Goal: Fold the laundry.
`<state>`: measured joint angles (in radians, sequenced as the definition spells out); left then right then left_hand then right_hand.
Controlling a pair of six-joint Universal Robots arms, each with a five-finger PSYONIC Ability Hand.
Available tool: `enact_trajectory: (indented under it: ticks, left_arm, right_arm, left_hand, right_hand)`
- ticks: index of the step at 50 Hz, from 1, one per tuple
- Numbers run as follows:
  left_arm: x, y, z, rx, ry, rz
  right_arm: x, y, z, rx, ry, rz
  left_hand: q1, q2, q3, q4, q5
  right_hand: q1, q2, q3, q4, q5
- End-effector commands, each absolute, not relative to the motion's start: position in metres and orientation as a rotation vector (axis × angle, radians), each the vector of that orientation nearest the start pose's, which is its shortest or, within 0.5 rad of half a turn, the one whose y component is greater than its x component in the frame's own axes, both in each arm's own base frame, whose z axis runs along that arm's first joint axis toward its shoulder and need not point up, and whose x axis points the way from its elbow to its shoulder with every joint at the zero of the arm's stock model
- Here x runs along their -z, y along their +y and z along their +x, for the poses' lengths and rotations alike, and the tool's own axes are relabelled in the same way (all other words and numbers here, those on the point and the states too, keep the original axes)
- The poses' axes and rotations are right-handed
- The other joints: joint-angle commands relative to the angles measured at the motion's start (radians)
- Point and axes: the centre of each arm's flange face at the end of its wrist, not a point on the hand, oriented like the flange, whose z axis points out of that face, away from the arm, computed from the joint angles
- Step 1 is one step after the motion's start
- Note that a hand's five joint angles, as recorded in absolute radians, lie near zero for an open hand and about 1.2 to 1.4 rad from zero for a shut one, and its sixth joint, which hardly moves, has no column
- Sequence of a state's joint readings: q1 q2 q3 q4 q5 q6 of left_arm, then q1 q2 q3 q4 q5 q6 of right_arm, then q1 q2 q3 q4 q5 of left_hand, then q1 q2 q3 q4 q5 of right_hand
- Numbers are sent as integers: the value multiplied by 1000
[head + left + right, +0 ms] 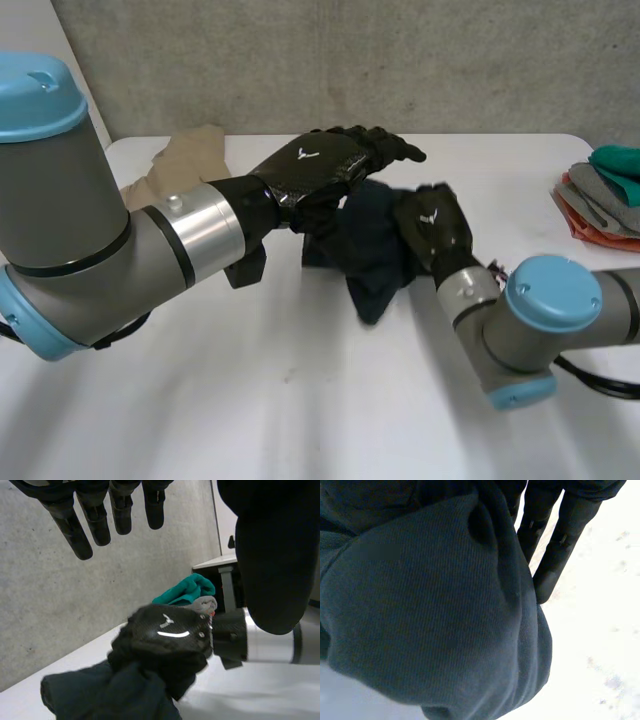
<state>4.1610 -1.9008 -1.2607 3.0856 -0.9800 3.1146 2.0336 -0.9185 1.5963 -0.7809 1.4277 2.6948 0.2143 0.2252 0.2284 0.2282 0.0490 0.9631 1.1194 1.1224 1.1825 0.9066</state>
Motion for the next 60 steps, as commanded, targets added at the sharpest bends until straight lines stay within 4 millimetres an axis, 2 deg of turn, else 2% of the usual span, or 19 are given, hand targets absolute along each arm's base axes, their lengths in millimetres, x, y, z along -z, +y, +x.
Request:
enact_trajectory:
  ticks: [1, 4, 6, 7, 10, 11, 14, 15, 18, 19, 22, 27, 35, 40, 44, 49, 52, 54, 60]
  left_arm:
    - [-307, -211, -341, -1510, -1545, -922]
    - [-312, -209, -340, -1508, -1535, -899]
    - [-312, -208, -339, -1496, -1537, -887]
    - [-312, -208, -339, -1495, -1537, -884]
    - [-313, -207, -338, -1498, -1531, -880]
    - [-313, -207, -338, -1500, -1528, -879]
    - [-316, -206, -338, -1510, -1516, -880]
    - [-316, -206, -338, -1510, -1516, -880]
    - [-316, -204, -339, -1505, -1512, -884]
    - [-315, -203, -339, -1503, -1512, -885]
    - [-314, -201, -340, -1498, -1509, -889]
    - [-315, -199, -342, -1522, -1471, -893]
    - [-308, -198, -343, -1514, -1478, -895]
    - [-302, -198, -343, -1497, -1497, -895]
    - [-298, -198, -343, -1487, -1508, -895]
    - [-293, -197, -342, -1473, -1523, -896]
    - [-293, -197, -342, -1472, -1524, -896]
    - [-294, -196, -342, -1474, -1522, -896]
    - [-296, -195, -341, -1479, -1516, -894]
  right_arm:
    - [-214, -360, 295, 2482, 1555, -860]
    - [-249, -389, 268, 2576, 1461, -812]
    - [-263, -400, 256, 2609, 1412, -809]
    - [-279, -413, 241, 2640, 1359, -806]
    - [-296, -433, 214, 2666, 1313, -782]
    - [-305, -447, 191, 2670, 1292, -762]
    - [-314, -467, 154, 2659, 1272, -726]
    - [-313, -480, 126, 2627, 1287, -687]
    - [-310, -497, 82, 2577, 1306, -630]
    - [-308, -507, 60, 2550, 1298, -615]
    - [-295, -520, 33, 2515, 1301, -608]
    - [-241, -540, -20, 2459, 1414, -625]
    - [-183, -548, -52, 2402, 1527, -558]
    - [-153, -547, -55, 2341, 1575, -541]
    - [-139, -546, -55, 2323, 1600, -535]
    - [-140, -544, -67, 2369, 1632, -500]
    - [-143, -539, -71, 2379, 1671, -417]
    - [-156, -532, -70, 2389, 1699, -359]
    - [-191, -512, -67, 2429, 1751, -377]
  left_hand:
    - [29, 18, 14, 15, 19]
    - [29, 18, 14, 15, 19]
    - [26, 15, 12, 12, 16]
    - [26, 15, 12, 12, 16]
    - [26, 15, 12, 12, 16]
    - [26, 15, 12, 12, 16]
    - [26, 15, 12, 12, 16]
    - [26, 15, 12, 12, 16]
    - [23, 12, 9, 9, 14]
    - [23, 12, 9, 9, 13]
    - [23, 12, 9, 9, 13]
    - [23, 12, 9, 9, 13]
    - [29, 18, 14, 15, 19]
    - [29, 18, 14, 15, 19]
    - [29, 18, 14, 15, 19]
    - [29, 18, 14, 15, 19]
    - [29, 18, 14, 15, 19]
    - [29, 18, 14, 15, 19]
    - [29, 18, 14, 15, 19]
  right_hand:
    - [433, 277, 274, 214, 315]
    - [433, 277, 274, 214, 315]
    - [433, 277, 274, 214, 315]
    - [433, 277, 274, 214, 315]
    - [433, 277, 274, 214, 315]
    - [433, 277, 274, 214, 315]
    - [433, 277, 274, 214, 315]
    - [433, 277, 274, 214, 315]
    - [433, 277, 274, 214, 315]
    - [433, 277, 274, 214, 315]
    - [433, 277, 274, 214, 315]
    - [433, 277, 274, 214, 315]
    - [433, 277, 274, 214, 315]
    - [433, 277, 274, 214, 315]
    - [433, 277, 274, 214, 315]
    - [433, 277, 274, 214, 315]
    - [-253, -410, -412, -473, -371]
    - [-789, -945, -948, -1008, -907]
    - [-789, -945, -948, -1008, -907]
